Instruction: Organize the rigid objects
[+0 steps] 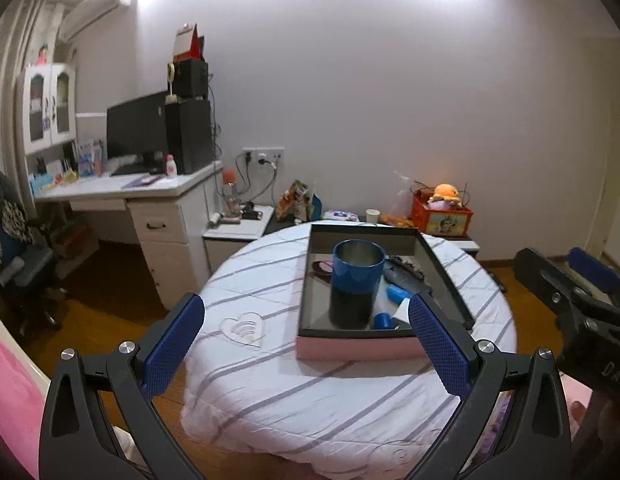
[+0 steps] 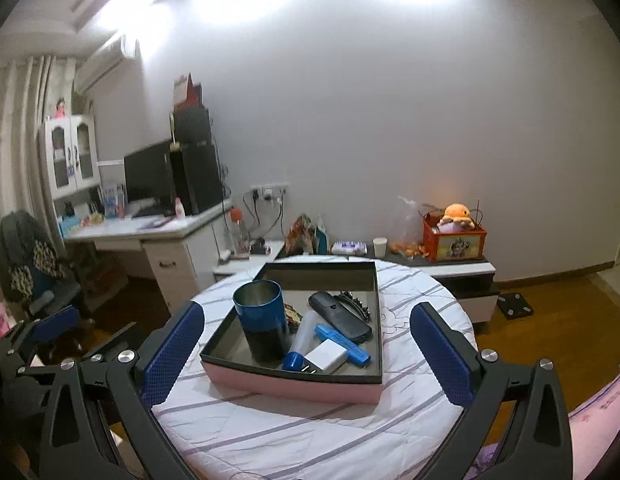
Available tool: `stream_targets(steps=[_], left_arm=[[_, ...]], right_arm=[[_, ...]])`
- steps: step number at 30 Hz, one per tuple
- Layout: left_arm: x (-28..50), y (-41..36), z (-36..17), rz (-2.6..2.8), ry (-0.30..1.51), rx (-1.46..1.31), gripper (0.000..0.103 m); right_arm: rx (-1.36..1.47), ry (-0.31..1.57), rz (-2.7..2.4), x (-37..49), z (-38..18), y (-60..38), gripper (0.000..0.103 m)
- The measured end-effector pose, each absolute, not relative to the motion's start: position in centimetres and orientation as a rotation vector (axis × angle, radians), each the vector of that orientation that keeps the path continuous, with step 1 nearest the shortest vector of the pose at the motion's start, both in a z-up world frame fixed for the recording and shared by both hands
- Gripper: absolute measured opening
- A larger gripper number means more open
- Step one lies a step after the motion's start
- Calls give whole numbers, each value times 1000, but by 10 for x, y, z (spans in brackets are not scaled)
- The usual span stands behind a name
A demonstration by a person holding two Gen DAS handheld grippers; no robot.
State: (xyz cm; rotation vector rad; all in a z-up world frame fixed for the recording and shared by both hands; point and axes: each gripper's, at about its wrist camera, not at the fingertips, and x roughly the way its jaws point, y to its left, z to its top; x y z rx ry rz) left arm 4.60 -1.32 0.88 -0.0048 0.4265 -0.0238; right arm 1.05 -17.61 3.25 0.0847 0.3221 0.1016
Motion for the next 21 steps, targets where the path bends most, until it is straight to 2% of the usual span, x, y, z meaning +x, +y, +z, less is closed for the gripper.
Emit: stream_targets(steps=[8,21], left_arm=[[33,-18,9,-40,390,33,103],[8,-25,25,-30,183,22,103]], right_arm=[[55,253,57,-15,36,-179,103],[11,108,55,-38,46,-174,103]])
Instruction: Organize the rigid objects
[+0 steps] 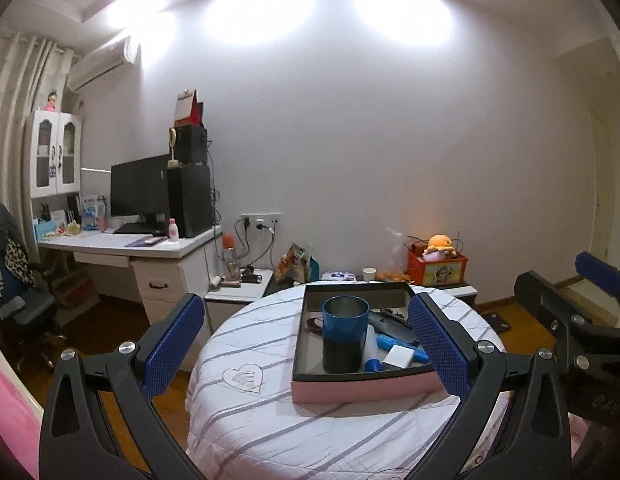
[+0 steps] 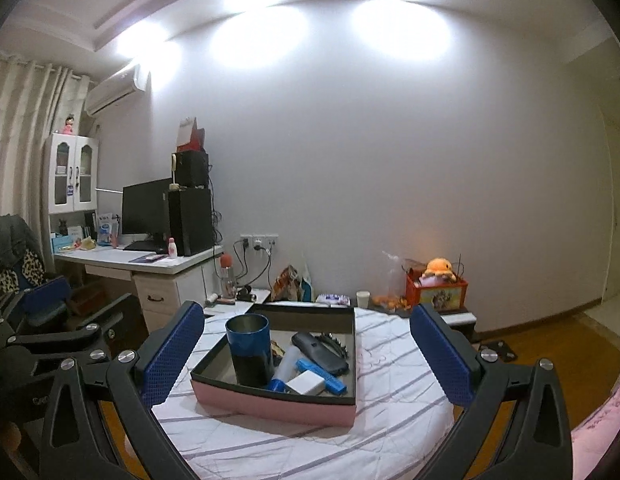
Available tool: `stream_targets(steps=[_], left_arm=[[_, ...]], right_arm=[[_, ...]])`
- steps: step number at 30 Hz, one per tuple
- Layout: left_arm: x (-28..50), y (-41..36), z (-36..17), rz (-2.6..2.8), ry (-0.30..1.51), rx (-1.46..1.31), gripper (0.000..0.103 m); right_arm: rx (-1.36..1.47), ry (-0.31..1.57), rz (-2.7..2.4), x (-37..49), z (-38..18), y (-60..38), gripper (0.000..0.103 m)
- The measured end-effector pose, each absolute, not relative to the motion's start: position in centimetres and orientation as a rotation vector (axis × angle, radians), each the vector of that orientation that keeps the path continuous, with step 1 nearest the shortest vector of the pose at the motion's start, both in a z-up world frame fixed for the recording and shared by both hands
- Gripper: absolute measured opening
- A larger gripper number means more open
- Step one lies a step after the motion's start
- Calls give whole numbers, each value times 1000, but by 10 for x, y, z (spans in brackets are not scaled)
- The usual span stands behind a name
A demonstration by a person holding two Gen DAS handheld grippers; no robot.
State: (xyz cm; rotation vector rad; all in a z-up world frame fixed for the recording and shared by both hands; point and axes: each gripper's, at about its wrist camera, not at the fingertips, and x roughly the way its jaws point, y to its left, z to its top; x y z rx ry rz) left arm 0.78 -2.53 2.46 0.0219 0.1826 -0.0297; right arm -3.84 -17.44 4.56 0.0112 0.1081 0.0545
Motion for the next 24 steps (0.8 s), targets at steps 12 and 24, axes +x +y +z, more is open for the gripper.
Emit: stream_targets(steps=[12,24], left_arm=[[1,-23,17,16,204,31,103],[0,-19,16,-34,193,2,103]], right_arm=[[-17,102,76,-44,39,-166,103],[-50,85,65,-50,38,-161,103]])
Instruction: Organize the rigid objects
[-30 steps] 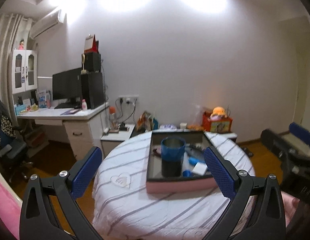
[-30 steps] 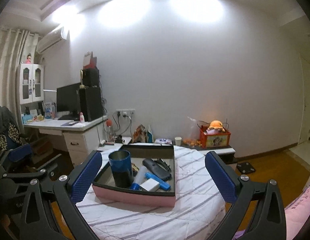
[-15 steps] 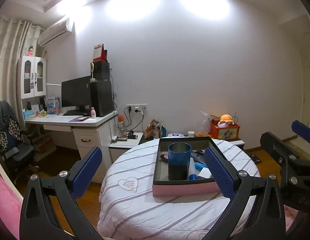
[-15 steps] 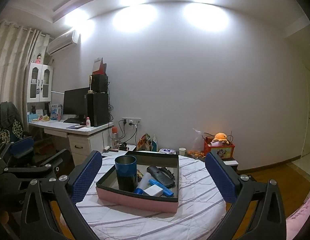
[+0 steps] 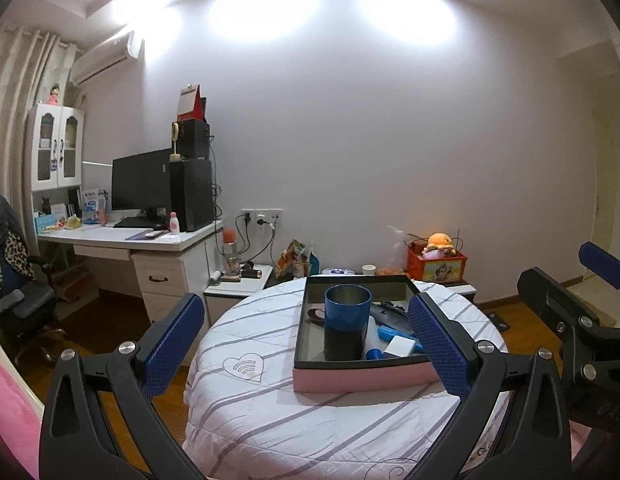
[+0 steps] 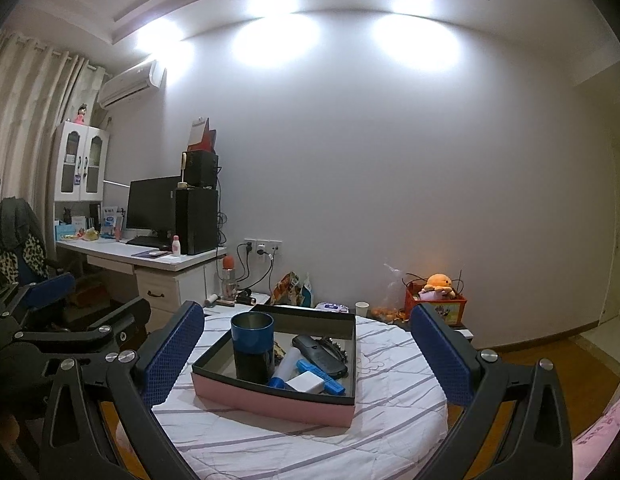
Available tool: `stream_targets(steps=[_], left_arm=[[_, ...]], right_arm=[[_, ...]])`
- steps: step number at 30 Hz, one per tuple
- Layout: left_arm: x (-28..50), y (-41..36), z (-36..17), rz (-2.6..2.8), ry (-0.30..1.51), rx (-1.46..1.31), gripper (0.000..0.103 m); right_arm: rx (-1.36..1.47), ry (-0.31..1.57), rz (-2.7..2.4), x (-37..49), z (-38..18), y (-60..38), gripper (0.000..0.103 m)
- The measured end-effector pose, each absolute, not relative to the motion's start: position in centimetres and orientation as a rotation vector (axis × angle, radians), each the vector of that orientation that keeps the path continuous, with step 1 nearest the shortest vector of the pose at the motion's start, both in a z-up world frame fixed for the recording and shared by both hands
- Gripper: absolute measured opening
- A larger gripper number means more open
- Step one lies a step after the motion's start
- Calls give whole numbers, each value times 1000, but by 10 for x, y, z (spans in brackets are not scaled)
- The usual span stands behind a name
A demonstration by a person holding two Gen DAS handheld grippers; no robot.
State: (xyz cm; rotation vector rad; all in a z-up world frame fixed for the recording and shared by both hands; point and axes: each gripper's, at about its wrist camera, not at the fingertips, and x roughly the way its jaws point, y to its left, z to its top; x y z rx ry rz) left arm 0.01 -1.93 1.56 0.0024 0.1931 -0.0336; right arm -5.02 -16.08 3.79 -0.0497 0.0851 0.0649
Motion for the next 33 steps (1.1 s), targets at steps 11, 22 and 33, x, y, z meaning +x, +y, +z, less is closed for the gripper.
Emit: stream_targets(steps=[11,22,33], left_arm=[[5,-14,16,-12,213,-2,103],[7,-14,15,-19,219,14,103],[4,-18,15,-28,205,20,103]], right_arm=[[-42,95,25,-51,41,-163,103],[-47,140,46,-42,36,-161,103],[-40,133,56,-42,36,-164,103]])
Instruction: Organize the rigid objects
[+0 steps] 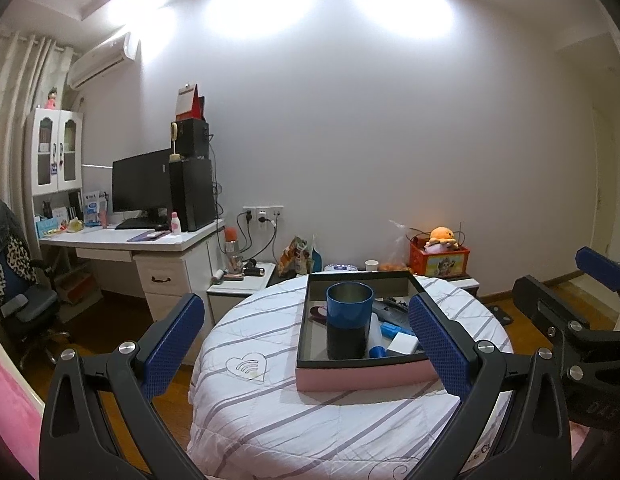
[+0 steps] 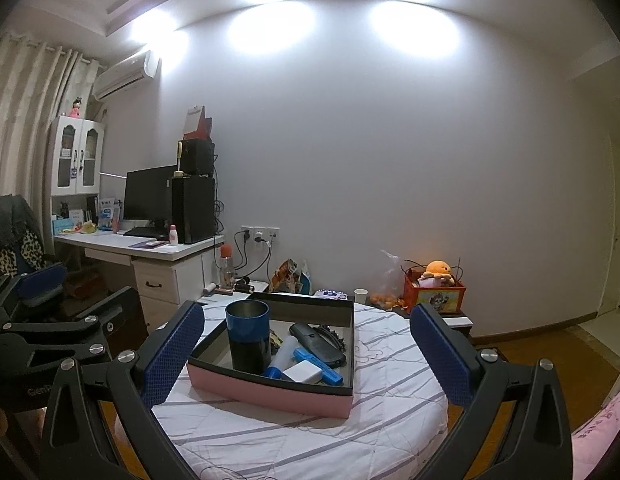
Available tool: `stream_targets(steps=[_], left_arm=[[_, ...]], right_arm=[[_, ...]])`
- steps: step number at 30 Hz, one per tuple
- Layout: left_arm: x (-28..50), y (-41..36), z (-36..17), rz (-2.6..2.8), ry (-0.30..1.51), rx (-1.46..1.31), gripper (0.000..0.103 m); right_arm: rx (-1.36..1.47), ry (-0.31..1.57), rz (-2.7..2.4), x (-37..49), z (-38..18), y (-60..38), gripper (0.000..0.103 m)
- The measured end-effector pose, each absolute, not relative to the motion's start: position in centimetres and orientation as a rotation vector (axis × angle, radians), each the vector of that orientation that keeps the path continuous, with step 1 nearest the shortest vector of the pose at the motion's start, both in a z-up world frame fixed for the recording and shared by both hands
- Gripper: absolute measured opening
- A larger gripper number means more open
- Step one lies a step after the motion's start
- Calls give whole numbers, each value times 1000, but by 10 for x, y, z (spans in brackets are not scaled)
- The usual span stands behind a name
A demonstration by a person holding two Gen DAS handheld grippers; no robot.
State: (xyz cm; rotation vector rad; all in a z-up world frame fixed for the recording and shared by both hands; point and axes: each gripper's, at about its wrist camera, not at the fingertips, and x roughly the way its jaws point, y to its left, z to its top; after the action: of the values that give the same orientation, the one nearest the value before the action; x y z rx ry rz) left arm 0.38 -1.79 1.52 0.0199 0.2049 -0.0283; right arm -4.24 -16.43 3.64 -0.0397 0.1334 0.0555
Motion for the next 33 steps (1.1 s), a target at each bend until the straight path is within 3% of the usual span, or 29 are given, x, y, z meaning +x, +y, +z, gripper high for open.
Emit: stream_targets(steps=[33], left_arm=[[-1,-25,15,-19,209,37,103]], right_arm=[[-38,118,59,-50,36,-168,103]])
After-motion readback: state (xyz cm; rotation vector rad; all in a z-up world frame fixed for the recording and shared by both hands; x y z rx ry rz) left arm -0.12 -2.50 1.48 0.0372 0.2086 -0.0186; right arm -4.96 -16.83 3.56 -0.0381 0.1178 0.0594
